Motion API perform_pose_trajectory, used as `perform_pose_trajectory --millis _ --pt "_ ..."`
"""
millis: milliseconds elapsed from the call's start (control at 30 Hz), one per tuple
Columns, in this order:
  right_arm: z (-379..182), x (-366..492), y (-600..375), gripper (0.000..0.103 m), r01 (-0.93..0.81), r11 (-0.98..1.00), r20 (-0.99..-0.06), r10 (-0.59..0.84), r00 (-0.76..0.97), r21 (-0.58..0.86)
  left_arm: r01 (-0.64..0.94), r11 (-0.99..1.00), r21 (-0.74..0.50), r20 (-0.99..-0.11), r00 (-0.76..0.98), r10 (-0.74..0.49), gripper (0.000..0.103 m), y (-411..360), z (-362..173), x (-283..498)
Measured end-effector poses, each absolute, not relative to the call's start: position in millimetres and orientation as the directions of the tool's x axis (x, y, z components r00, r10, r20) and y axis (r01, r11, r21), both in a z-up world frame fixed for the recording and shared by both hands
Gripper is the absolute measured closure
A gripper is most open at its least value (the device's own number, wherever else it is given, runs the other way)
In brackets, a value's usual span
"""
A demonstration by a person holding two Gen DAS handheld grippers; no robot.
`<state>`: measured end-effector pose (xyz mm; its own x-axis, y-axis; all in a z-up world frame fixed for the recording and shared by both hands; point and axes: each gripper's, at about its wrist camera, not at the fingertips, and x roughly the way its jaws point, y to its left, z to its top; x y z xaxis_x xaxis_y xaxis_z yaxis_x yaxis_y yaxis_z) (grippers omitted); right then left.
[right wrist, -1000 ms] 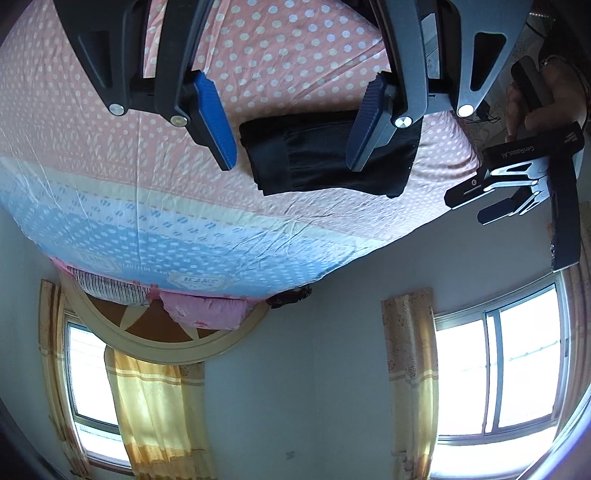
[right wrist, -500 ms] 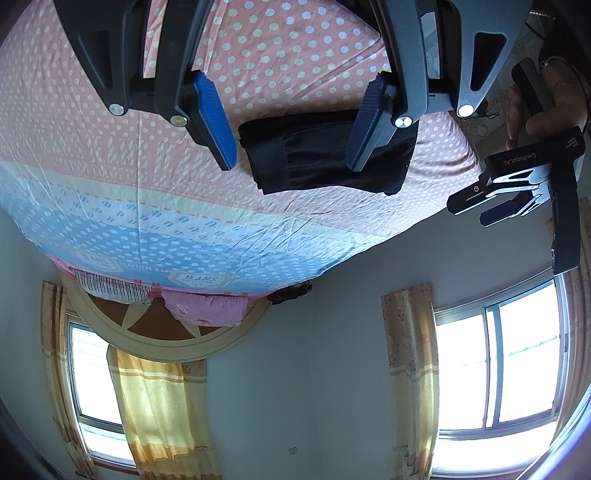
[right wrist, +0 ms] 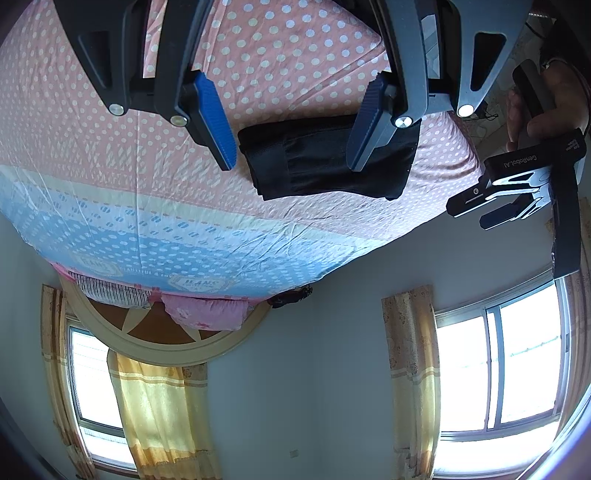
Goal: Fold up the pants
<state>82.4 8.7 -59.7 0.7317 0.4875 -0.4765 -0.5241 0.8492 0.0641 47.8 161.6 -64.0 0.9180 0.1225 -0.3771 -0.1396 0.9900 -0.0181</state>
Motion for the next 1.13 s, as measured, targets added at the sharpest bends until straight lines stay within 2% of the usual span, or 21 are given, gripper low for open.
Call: perform_pose_trajectory --millis 433,867,1133 --pt "-58.4 78.4 4.9 0.040 -0.520 0.852 -0.457 0.486 0.745 0.059 -0.153 0.988 0.009 -0.362 0.921 0.146 0.000 153.3 -57.3 46.6" --pt "-62.9 79.0 5.6 0.040 -0.520 0.852 -0.468 0.483 0.740 0.058 -0.195 0.980 0.036 -0.383 0.903 0.194 0.000 154.0 -64.4 50.7" --pt "-68.1 79.8 6.3 0.040 -0.524 0.850 -0.481 0.481 0.733 0.053 -0.179 0.983 0.037 -0.377 0.909 0.179 0.000 152.9 -66.9 49.0"
